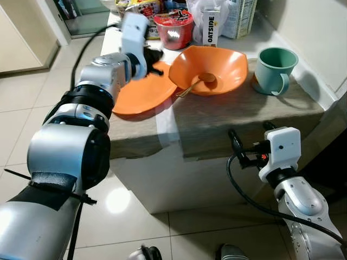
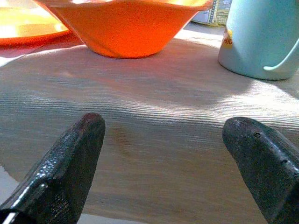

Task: Setting the table

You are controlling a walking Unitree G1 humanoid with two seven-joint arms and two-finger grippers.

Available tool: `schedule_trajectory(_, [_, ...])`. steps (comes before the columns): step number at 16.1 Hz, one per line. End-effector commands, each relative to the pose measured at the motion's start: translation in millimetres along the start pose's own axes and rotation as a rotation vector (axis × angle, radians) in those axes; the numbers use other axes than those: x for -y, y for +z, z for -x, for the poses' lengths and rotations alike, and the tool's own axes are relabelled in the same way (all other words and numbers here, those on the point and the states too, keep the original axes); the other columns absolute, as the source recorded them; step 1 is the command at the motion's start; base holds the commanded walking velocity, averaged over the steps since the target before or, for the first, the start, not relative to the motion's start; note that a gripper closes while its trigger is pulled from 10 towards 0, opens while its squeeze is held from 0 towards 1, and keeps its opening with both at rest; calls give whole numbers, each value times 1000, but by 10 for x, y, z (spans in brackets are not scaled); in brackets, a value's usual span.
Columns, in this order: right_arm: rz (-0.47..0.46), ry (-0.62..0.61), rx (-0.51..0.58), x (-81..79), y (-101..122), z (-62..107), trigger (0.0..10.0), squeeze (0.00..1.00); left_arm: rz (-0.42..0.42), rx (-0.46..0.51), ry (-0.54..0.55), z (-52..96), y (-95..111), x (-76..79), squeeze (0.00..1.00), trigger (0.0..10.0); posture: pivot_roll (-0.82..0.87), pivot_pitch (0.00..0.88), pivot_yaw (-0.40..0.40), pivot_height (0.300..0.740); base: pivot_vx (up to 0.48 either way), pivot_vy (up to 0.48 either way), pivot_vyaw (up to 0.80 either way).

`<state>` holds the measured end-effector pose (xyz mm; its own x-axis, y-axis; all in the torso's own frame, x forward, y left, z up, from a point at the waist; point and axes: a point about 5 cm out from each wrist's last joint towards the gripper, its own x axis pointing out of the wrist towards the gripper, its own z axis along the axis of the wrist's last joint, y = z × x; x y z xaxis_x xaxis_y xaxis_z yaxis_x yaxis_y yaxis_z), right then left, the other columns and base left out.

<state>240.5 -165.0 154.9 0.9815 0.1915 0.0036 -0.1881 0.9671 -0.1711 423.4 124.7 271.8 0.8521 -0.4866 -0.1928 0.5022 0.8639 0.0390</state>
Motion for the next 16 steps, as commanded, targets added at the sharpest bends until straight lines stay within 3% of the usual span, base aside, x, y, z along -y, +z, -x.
schedule_trajectory(1, [-3,6,3,-33,-10,-10,10000,0,-64,26,-41,23,229,45,0,0,-319,105,135,740,0,0,0])
schedule_trajectory(5, [-7,12,4,-51,-23,-35,10000,0,-117,3,-146,29,382,171,0,0,-303,101,139,740,0,0,0])
schedule_trajectory(8, [-8,24,4,-72,-38,-52,10000,0,-227,-14,-226,0,497,348,0,0,-292,93,138,740,0,0,0])
schedule_trajectory(10, [-10,27,12,-82,-33,-86,10000,0,-302,-58,-223,-48,434,406,0,0,-295,92,145,740,0,0,0])
schedule_trajectory(13, [-11,25,15,-86,-33,-86,10000,0,-346,-116,-229,-88,271,423,0,0,-299,93,146,740,0,0,0])
schedule_trajectory(16, [-10,27,16,-87,-30,-85,10000,0,-383,-135,-250,-111,248,482,0,0,-296,96,146,740,0,0,0])
